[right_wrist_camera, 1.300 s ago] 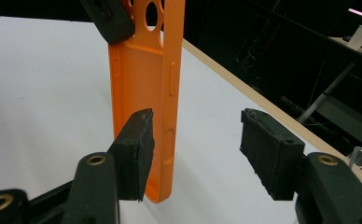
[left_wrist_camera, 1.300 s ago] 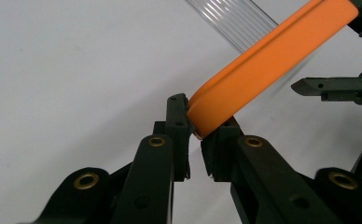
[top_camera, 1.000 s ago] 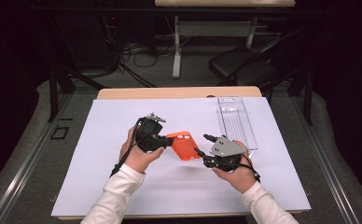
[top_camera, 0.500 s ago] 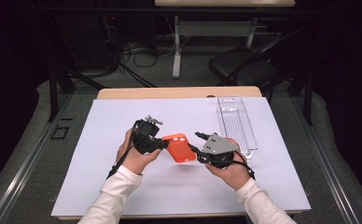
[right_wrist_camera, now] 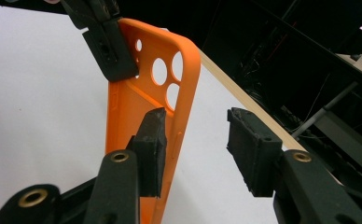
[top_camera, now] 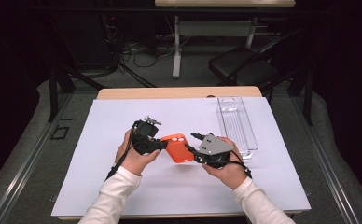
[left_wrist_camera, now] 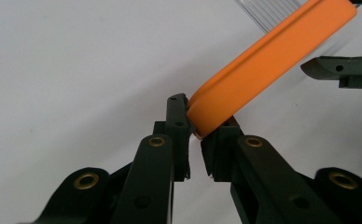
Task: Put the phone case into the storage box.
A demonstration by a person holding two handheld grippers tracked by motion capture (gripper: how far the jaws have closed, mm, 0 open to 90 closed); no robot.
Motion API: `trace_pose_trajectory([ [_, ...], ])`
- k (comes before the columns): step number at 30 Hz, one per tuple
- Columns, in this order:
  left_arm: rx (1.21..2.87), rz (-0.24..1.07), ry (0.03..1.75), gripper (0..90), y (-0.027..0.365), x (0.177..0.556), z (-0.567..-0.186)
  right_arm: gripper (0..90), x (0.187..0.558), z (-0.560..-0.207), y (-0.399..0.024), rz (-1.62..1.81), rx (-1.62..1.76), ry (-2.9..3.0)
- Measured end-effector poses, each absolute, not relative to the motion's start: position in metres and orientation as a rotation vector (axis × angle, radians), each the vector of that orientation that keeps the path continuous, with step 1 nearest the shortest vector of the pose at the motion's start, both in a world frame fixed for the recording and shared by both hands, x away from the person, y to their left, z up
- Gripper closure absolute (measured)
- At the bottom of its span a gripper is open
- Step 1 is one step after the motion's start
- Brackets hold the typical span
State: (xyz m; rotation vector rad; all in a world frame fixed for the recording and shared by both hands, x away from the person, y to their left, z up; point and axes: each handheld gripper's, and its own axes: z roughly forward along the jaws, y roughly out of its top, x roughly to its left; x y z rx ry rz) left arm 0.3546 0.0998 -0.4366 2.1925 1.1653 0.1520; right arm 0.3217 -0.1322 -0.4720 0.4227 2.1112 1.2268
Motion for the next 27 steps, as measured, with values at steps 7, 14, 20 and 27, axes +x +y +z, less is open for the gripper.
trace_pose_trajectory([
  [7,2.193,0.167,1.169,81.8,0.099,0.351,-0.436,58.6,0.318,-0.474,-0.128,1.226,0.428,2.135],
  [14,2.212,0.200,1.156,81.7,0.092,0.346,-0.436,65.8,0.311,-0.471,-0.123,1.220,0.416,2.140],
  [20,2.242,0.246,1.139,81.8,0.084,0.342,-0.439,67.6,0.309,-0.469,-0.121,1.187,0.419,2.130],
  [27,2.267,0.271,1.132,81.8,0.076,0.339,-0.442,68.7,0.309,-0.469,-0.121,1.163,0.426,2.124],
])
